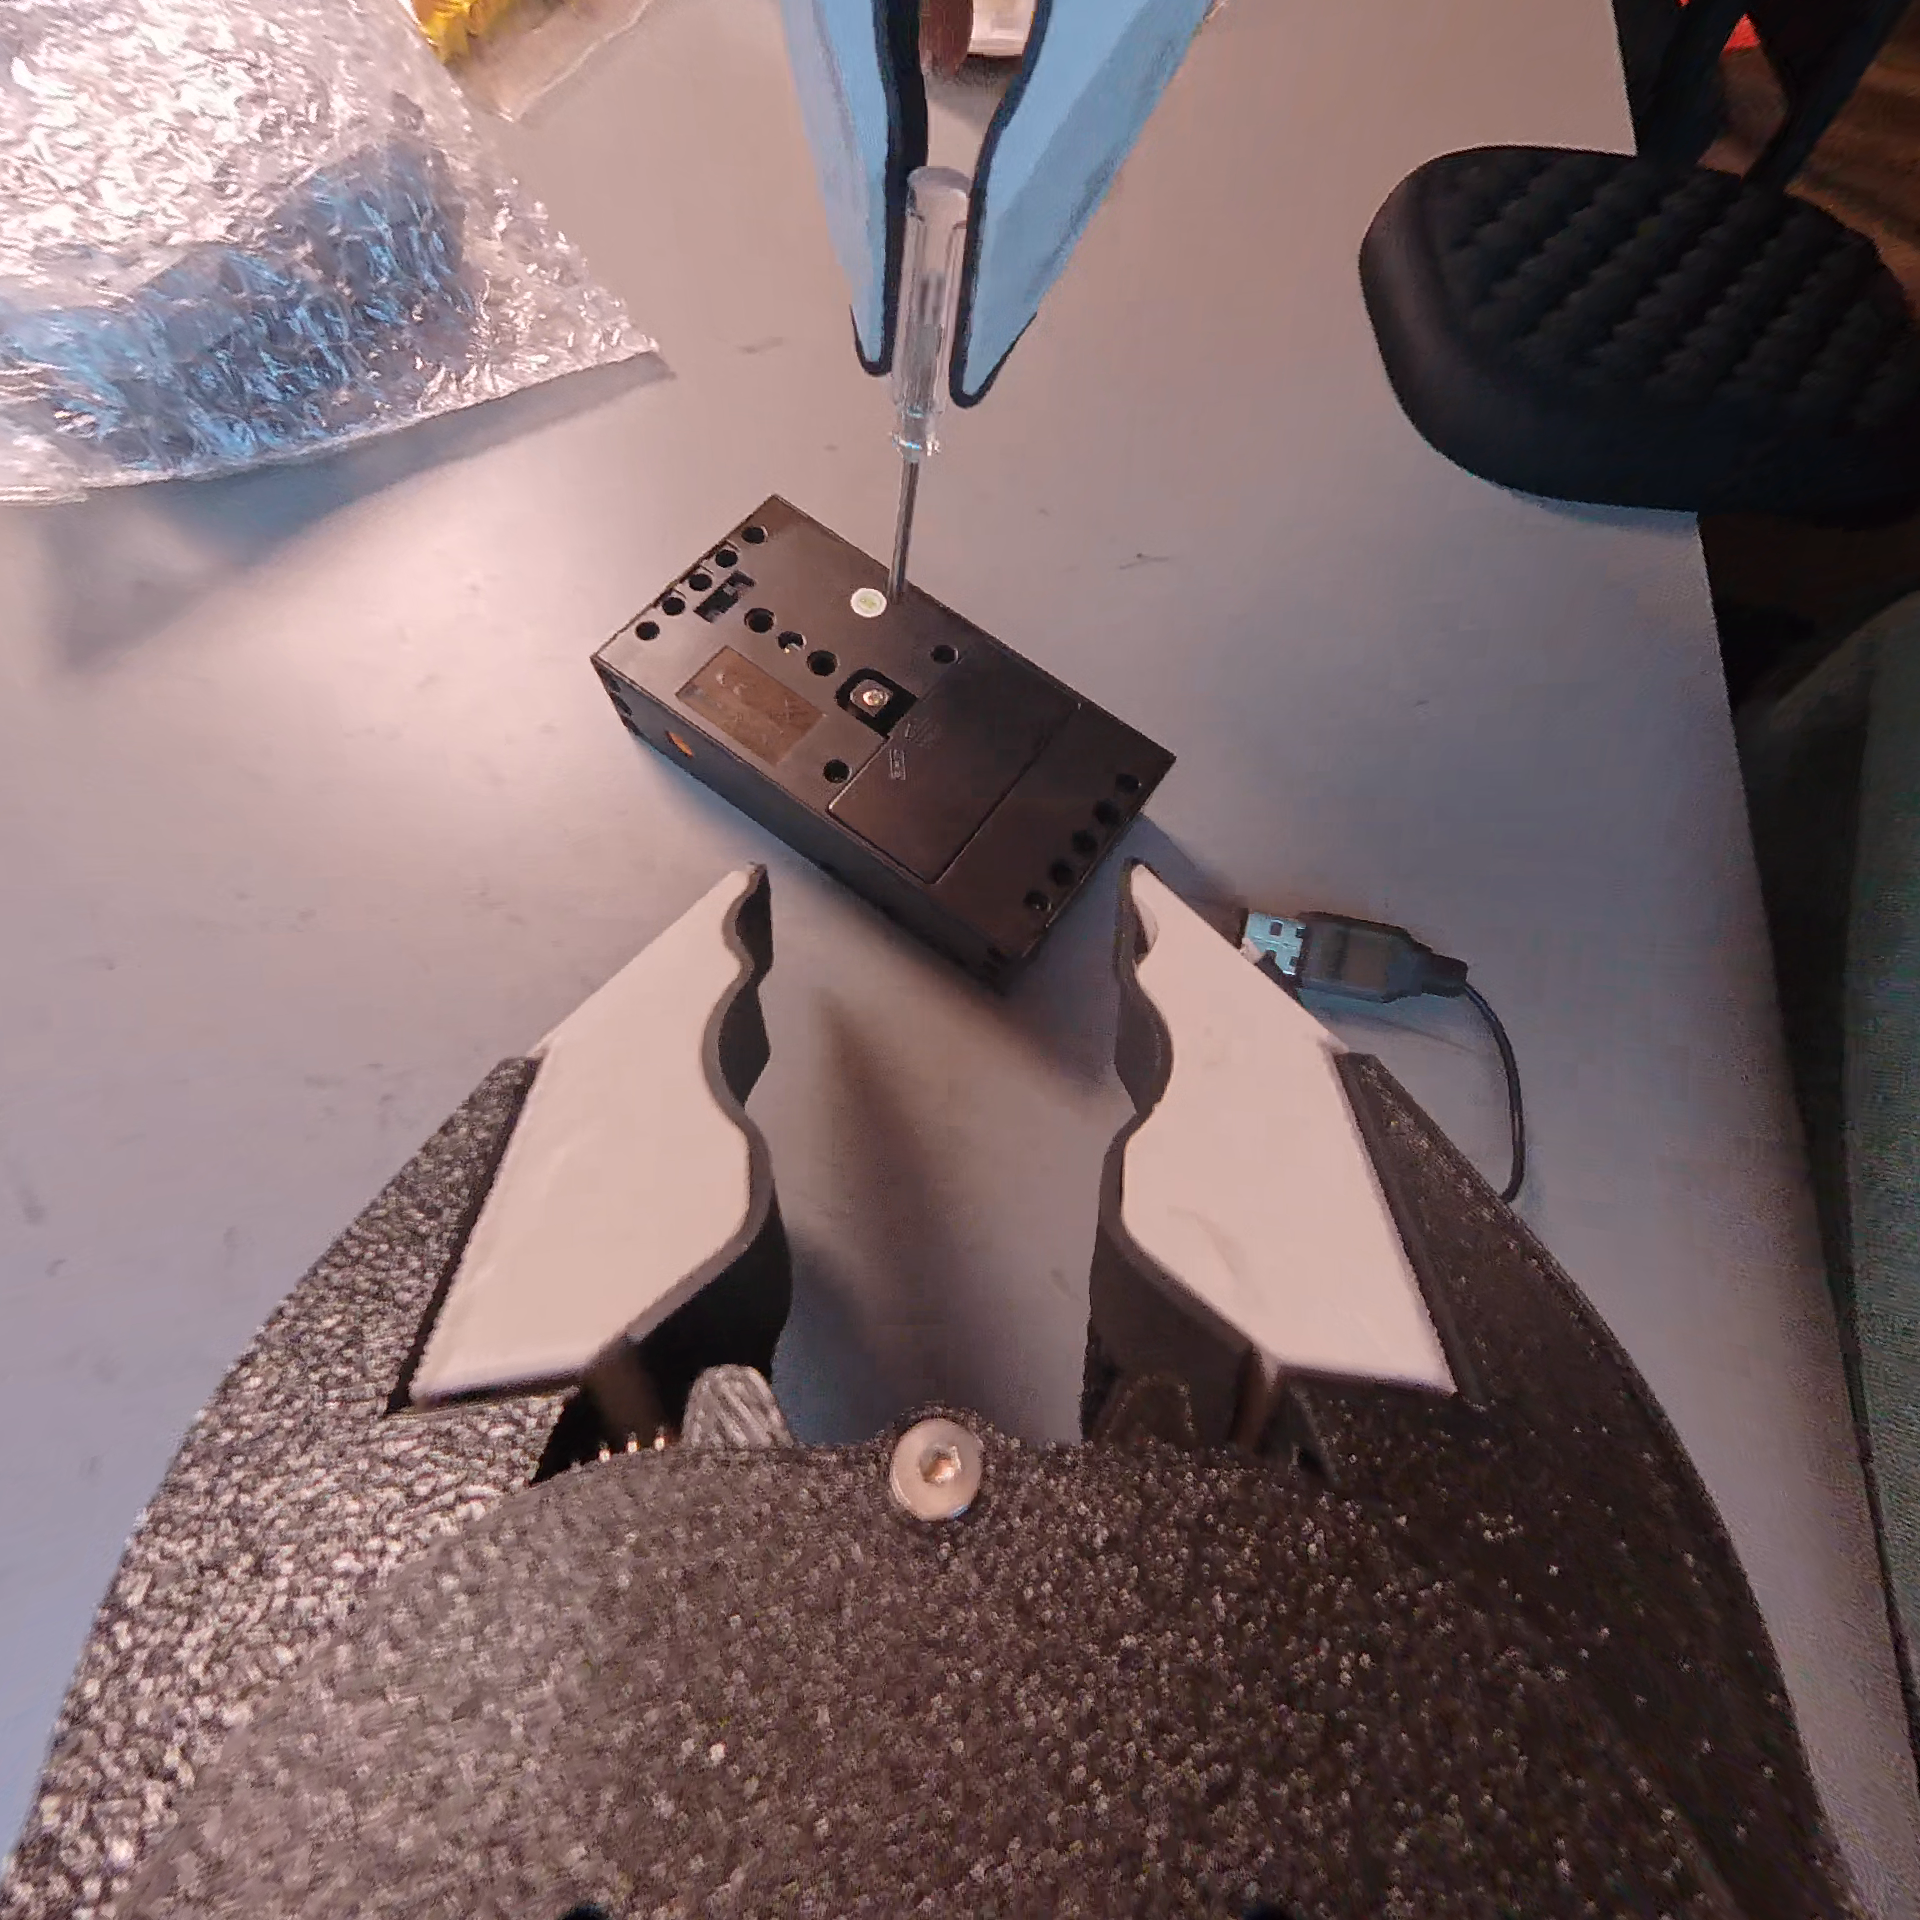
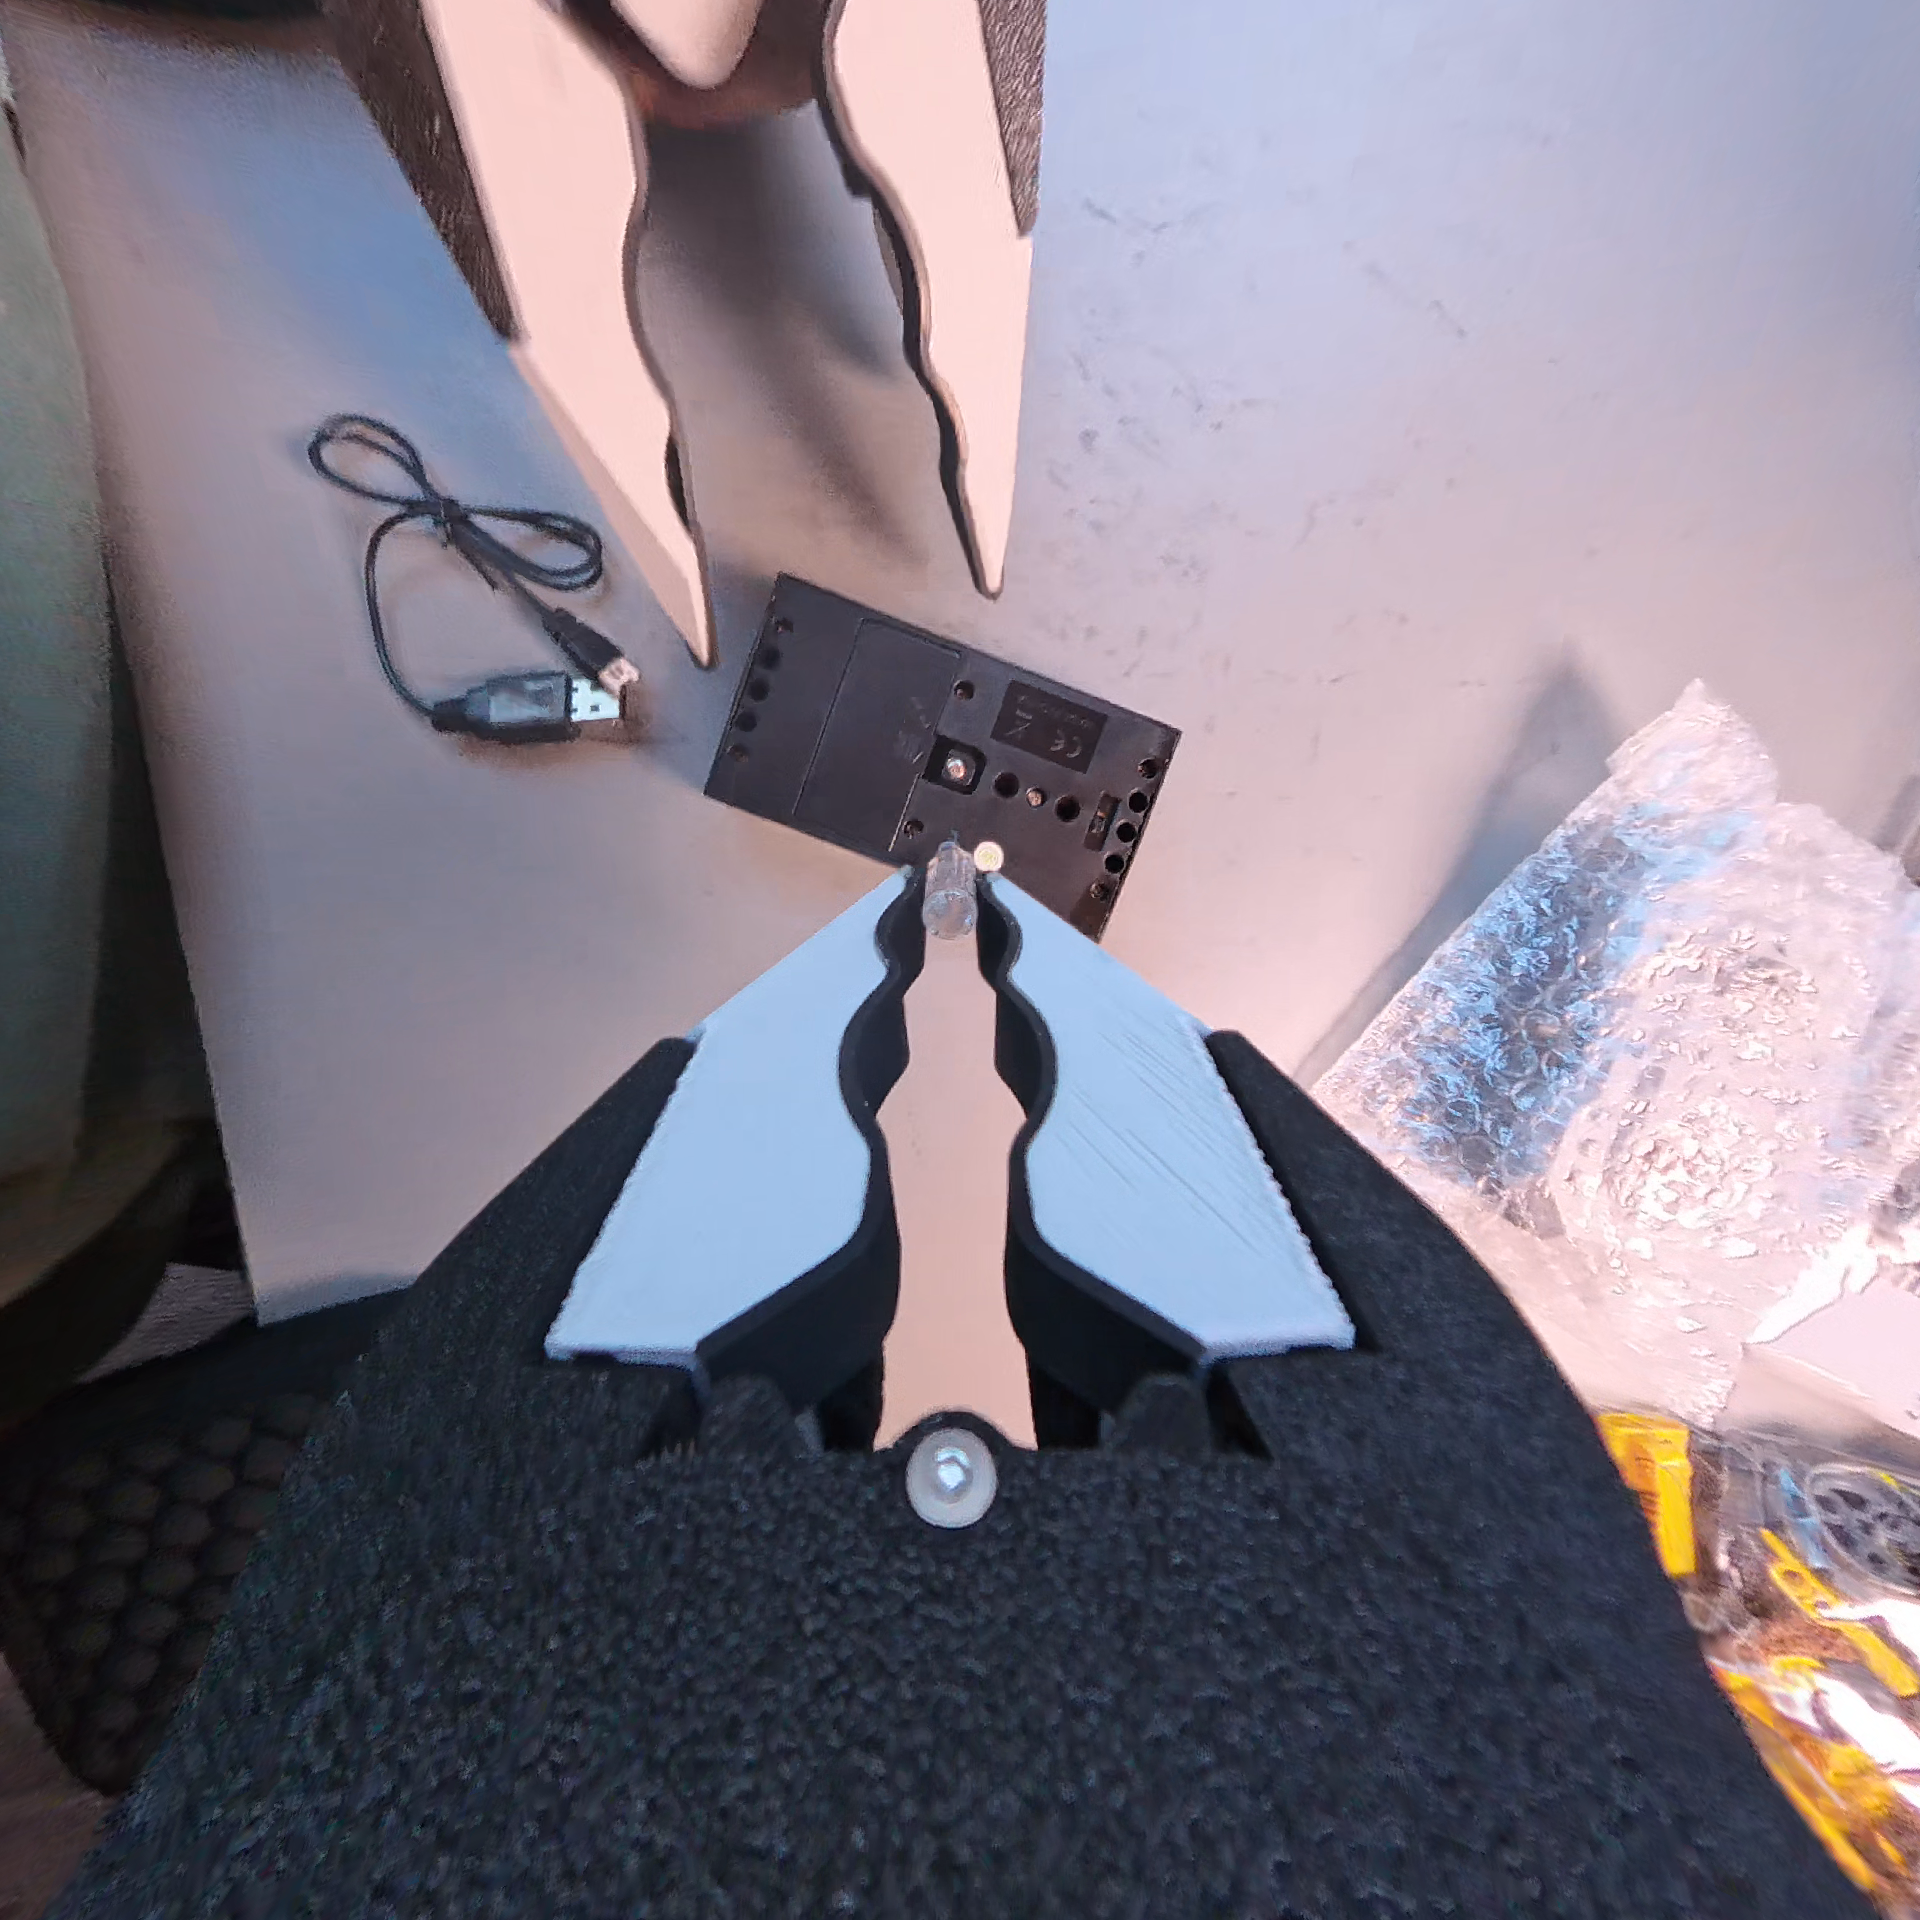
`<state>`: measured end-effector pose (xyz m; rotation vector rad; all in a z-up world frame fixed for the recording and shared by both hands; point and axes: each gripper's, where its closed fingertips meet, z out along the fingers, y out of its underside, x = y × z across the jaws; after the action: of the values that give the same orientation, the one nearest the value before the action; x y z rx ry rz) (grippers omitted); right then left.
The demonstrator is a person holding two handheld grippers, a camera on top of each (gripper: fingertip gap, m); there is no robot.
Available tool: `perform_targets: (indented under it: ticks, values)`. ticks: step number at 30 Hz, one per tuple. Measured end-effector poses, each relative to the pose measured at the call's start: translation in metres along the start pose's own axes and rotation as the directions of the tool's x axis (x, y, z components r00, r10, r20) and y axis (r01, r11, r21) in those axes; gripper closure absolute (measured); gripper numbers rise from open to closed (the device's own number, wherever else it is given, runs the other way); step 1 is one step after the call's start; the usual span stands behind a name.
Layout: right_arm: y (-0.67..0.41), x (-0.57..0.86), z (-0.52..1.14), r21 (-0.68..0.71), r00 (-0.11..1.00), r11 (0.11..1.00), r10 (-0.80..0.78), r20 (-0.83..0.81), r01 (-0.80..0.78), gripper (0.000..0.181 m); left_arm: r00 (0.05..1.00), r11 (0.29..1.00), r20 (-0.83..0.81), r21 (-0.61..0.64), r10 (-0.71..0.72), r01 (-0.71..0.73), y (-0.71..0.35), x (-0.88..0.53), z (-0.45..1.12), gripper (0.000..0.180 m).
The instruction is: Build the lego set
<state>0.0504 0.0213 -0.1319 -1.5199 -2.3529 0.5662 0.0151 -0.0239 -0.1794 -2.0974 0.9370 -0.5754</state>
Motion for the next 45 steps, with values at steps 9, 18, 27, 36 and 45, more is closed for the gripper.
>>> perform_targets:
  ticks: [9, 18, 27, 36, 45]
  values:
    - [-0.009, 0.005, 0.017, -0.075, 0.99, 0.989, 0.133, 0.042, -0.13, 0.174, 0.997, 0.997, 0.026, -0.021, 0.07, -0.069, -0.001, 0.0, 0.007, 0.117]
    - [-0.011, 0.003, 0.019, -0.128, 0.991, 0.983, 0.132, 0.017, -0.129, 0.174, 0.994, 0.996, 0.054, -0.021, 0.092, -0.091, -0.004, 0.0, 0.01, 0.109]
    - [-0.013, 0.005, 0.02, -0.201, 0.981, 0.961, 0.185, -0.052, -0.192, 0.174, 0.991, 0.998, 0.127, -0.06, 0.035, -0.028, -0.006, -0.004, 0.024, 0.088]
    - [-0.016, 0.008, 0.022, -0.262, 0.994, 0.959, 0.103, -0.021, -0.105, 0.174, 0.992, 0.995, 0.108, -0.081, 0.067, -0.058, -0.004, -0.007, 0.026, 0.094]
    - [-0.017, 0.009, 0.024, -0.254, 0.987, 0.959, -0.101, 0.122, 0.129, 0.174, 0.986, 0.983, 0.031, -0.085, 0.164, -0.161, 0.0, -0.01, 0.022, 0.101]
